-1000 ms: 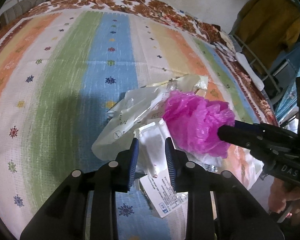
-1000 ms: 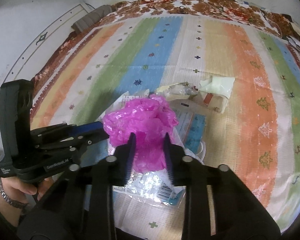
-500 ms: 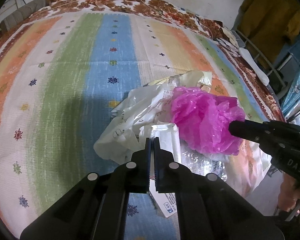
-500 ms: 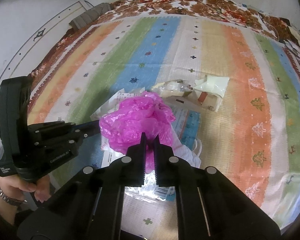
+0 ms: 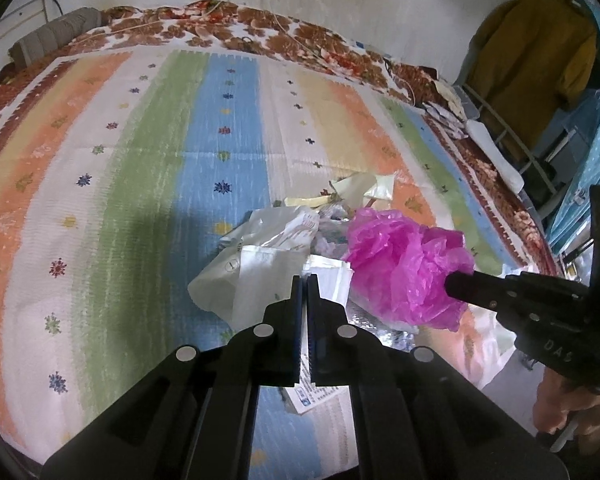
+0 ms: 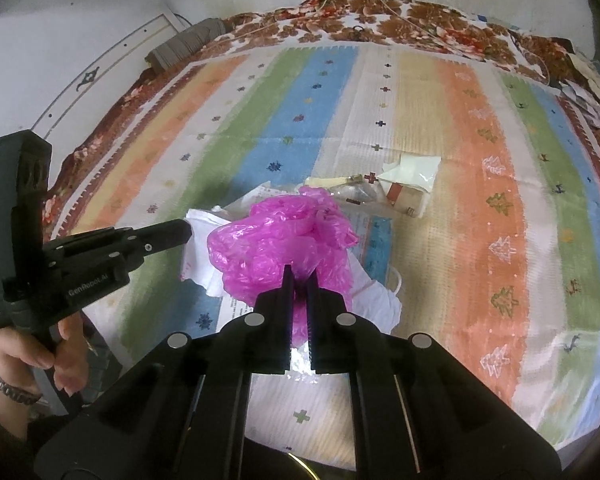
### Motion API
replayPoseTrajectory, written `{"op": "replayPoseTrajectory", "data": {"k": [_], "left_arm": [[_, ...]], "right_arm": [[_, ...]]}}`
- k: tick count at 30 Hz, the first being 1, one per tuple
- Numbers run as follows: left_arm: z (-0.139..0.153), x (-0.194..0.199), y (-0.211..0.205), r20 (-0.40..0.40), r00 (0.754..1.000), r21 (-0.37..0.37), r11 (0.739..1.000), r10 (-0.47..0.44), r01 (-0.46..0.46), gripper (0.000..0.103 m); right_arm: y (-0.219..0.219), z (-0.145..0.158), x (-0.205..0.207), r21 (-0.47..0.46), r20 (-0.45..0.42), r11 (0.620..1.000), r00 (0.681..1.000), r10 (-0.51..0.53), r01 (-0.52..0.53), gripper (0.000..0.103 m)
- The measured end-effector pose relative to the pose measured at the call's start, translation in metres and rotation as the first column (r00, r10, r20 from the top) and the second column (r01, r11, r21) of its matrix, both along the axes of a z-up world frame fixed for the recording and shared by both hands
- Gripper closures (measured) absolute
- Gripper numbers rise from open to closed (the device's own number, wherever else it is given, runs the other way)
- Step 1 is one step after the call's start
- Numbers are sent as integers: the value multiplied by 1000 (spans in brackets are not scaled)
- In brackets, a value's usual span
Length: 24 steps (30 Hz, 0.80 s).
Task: Collect trash
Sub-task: 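Grasp the pink plastic bag with the right tool while the left tool grasps white paper, then lift and carry the pink bag and white paper back over the bin with both tools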
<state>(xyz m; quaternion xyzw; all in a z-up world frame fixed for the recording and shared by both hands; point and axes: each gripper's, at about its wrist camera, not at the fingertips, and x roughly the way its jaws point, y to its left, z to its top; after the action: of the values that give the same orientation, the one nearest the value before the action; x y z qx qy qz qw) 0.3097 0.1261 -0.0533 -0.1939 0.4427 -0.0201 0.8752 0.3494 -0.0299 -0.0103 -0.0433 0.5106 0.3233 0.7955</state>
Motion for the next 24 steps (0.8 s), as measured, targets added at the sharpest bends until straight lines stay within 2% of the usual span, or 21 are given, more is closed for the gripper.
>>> {"op": "replayPoseTrajectory", "data": {"k": [9,15,24], "left_arm": [[25,-18,-2,5,1000,16,1000,22,-22,102],[41,-38,-4,26,999,-11,1000,24,-23,102],[57,-65,-18,33,999,-5,1000,19,-19,102]], "right_arm": [[-16,17,-12,26,7,1000,1000,-18,17,98],[-23,30,-32,49,17,999,1000,-8,7,98],[-32,44,-60,55,54,998,999,7,-10,98]]}}
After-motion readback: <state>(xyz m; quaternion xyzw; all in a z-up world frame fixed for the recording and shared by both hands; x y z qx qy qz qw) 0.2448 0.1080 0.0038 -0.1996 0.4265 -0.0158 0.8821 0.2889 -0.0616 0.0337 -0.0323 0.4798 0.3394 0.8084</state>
